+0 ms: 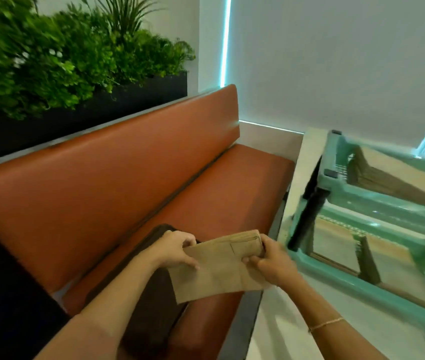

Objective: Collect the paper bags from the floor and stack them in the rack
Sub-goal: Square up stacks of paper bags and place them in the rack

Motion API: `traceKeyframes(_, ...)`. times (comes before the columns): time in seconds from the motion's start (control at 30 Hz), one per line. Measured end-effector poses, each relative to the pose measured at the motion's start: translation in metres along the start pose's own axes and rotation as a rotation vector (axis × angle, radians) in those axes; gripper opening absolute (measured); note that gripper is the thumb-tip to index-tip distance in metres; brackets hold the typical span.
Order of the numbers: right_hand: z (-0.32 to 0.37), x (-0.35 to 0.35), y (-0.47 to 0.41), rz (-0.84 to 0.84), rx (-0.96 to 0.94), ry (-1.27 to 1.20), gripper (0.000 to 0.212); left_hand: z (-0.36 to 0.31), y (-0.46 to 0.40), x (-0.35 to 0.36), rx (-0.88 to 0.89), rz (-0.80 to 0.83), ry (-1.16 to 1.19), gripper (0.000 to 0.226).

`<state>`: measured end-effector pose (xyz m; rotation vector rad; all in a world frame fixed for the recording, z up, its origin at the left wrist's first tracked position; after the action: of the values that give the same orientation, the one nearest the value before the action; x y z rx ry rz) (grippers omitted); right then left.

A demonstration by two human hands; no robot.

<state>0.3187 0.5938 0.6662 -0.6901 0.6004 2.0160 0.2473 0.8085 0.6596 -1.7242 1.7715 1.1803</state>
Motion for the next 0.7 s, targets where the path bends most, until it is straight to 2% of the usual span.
traceKeyframes(0.07,-0.018,-0.031,0.04,-0.042,0.051,-0.043,0.036,-0.035,0.023,0.01,0.014,0.001,0.028,0.027)
traceKeyframes(0.17,-0.055,-0.068,0.098,-0.117,0.144,-0.243,0.039,-0.077,0.047,0.03,0.039,-0.031,0.154,0.028)
traceKeyframes(0.33,-0.128,-0.104,0.177,-0.267,0.348,-0.508,0.046,-0.136,0.068,0.093,0.013,-0.007,0.707,0.016)
traceKeyframes(0.43,-0.164,-0.115,0.206,-0.351,0.491,-0.542,0.048,-0.165,0.071,0.137,-0.083,0.074,0.88,0.028)
traceKeyframes(0.53,-0.187,-0.121,0.222,-0.461,0.621,-0.468,0.048,-0.179,0.061,0.178,-0.114,0.122,0.791,0.063)
traceKeyframes(0.63,-0.201,-0.122,0.228,-0.543,0.661,-0.372,0.038,-0.194,0.051,0.203,-0.054,0.099,0.503,0.093)
traceKeyframes(0.7,-0.203,-0.122,0.227,-0.557,0.634,-0.29,0.027,-0.206,0.048,0.213,-0.033,0.098,0.308,0.102)
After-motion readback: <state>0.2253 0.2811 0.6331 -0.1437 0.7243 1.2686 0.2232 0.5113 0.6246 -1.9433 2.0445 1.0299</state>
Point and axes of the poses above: each hand's wrist, its own y-axis away from the middle knuckle, its own x-axis out of the palm, z = x × y, the point moved 4 cm from there along -y, towards the middle knuckle, and after that the axes turned 1 degree about z, right-handed, at the moved point
